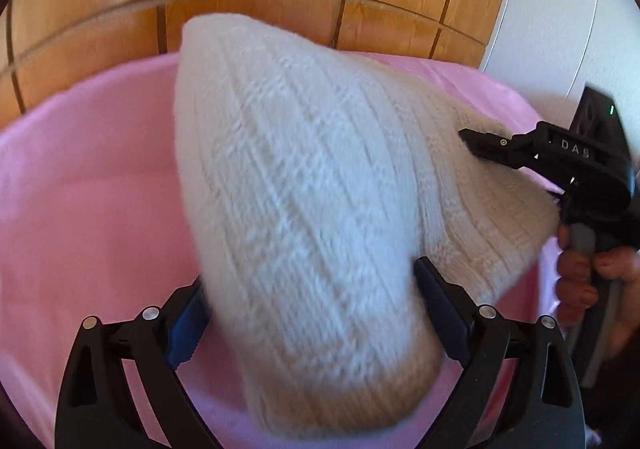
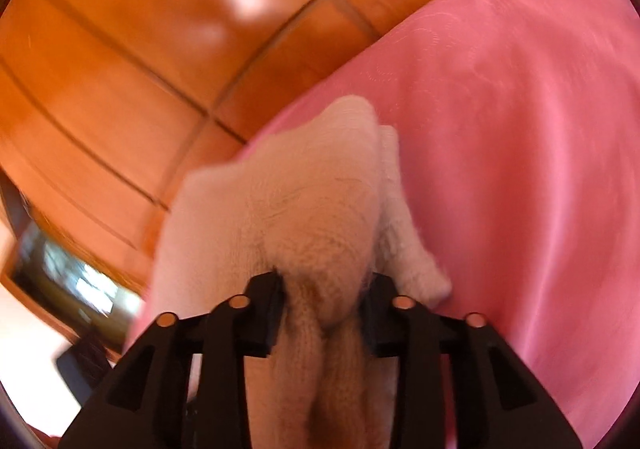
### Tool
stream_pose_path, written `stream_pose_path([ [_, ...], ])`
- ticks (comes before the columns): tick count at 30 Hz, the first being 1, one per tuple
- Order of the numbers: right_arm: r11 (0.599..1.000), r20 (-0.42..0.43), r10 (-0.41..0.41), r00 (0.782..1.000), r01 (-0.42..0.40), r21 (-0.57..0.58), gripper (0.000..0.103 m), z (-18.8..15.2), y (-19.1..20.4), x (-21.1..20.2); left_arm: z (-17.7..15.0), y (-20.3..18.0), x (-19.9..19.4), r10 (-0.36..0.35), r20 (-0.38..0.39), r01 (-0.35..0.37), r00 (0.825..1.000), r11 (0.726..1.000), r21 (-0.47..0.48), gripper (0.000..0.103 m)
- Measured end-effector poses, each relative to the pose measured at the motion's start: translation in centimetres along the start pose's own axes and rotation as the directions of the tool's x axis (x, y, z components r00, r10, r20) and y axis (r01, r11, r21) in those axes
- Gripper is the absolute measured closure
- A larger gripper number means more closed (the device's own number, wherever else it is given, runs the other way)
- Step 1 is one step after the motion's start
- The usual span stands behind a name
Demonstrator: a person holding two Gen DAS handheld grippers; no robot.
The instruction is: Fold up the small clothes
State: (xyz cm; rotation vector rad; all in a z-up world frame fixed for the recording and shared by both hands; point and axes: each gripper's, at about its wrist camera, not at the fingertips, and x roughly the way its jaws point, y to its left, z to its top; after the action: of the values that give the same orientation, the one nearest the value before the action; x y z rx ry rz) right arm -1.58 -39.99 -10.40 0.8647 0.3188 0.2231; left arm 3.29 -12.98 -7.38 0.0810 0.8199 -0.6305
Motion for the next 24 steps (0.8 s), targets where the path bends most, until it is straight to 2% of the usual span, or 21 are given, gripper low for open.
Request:
stream_pose_path([
  [2, 1.0, 0.013, 0.003, 1.0, -0.003, -0.003, 0.054, -0.1, 0.3, -0.4, -0.2, 0.5, -0.8, -0.032, 0.004, 0.032, 0.999, 0.999, -0.02, 0.01],
  [3, 1.0, 0.013, -0.004, 1.0, 0.004, -0.019, 0.041, -0.1, 0.8, -0.8, -0.4, 1.0, -1.7, -0.051, 0.025, 0.052, 0.998, 0.998, -0.042, 0.01],
  [4, 0.999, 0.016, -0.036, 0.999, 0.037, -0.038, 0.022, 0.0, 1.8, -1.0, -0.6, 1.0, -1.9, -0.054, 0.042, 0.056, 0.998, 0.997, -0.053, 0.01],
  [6, 0.985, 0.056, -0.144, 0.988, 0.148, -0.087, 0.008, 0.6, 3.3, -2.1, -0.9, 1.5, -3.5, -0.044, 0.096, 0.051, 0.994, 0.996, -0.075, 0.01],
  [8, 0.964, 0.103, -0.228, 0.968, 0.239, -0.117, 0.006, 1.6, 4.4, -3.1, -0.8, 2.1, -4.7, -0.009, 0.151, 0.023, 0.988, 0.996, -0.09, 0.01],
  [9, 0.947, 0.129, -0.279, 0.952, 0.295, -0.127, 0.003, 2.6, 5.3, -3.5, -0.5, 2.3, -4.9, 0.014, 0.167, 0.002, 0.986, 0.995, -0.097, 0.01],
  [11, 0.929, 0.15, -0.32, 0.936, 0.341, -0.146, 0.002, 4.3, 6.7, -3.4, -0.1, 2.9, -5.0, 0.066, 0.185, -0.043, 0.98, 0.991, -0.123, 0.01],
  [13, 0.91, 0.154, -0.361, 0.92, 0.384, -0.158, 0.002, 5.4, 7.6, -2.5, 0.3, 3.3, -3.9, 0.075, 0.133, -0.058, 0.988, 0.989, -0.133, 0.009],
  [15, 0.877, 0.124, -0.423, 0.897, 0.44, -0.194, 0.002, 6.0, 9.3, -0.2, -0.1, 3.2, -2.7, 0.055, 0.065, -0.047, 0.996, 0.991, -0.128, 0.009],
  [19, 0.817, 0.072, -0.499, 0.863, 0.497, -0.294, 0.002, 4.7, 9.6, 4.7, -0.5, 3.2, -2.3, 0.039, 0.052, -0.033, 0.998, 0.993, -0.116, 0.008],
  [20, 0.763, 0.056, -0.568, 0.821, 0.551, -0.337, 0.002, 3.7, 8.7, 6.0, -0.4, 3.2, -2.5, 0.039, 0.053, -0.033, 0.998, 0.994, -0.106, 0.008],
  [21, 0.732, 0.049, -0.607, 0.793, 0.583, -0.353, 0.002, 2.7, 7.8, 6.9, -0.3, 3.2, -2.9, 0.039, 0.059, -0.033, 0.998, 0.996, -0.088, 0.008],
  [22, 0.734, 0.055, -0.606, 0.793, 0.585, -0.344, 0.002, 1.6, 7.0, 7.2, -0.3, 3.1, -3.3, 0.039, 0.068, -0.033, 0.997, 0.996, -0.082, 0.008],
  [24, 0.786, 0.086, -0.556, 0.827, 0.557, -0.269, 0.003, 0.4, 5.1, 5.5, 0.3, 3.0, -4.5, 0.049, 0.12, -0.04, 0.992, 0.996, -0.075, 0.008],
])
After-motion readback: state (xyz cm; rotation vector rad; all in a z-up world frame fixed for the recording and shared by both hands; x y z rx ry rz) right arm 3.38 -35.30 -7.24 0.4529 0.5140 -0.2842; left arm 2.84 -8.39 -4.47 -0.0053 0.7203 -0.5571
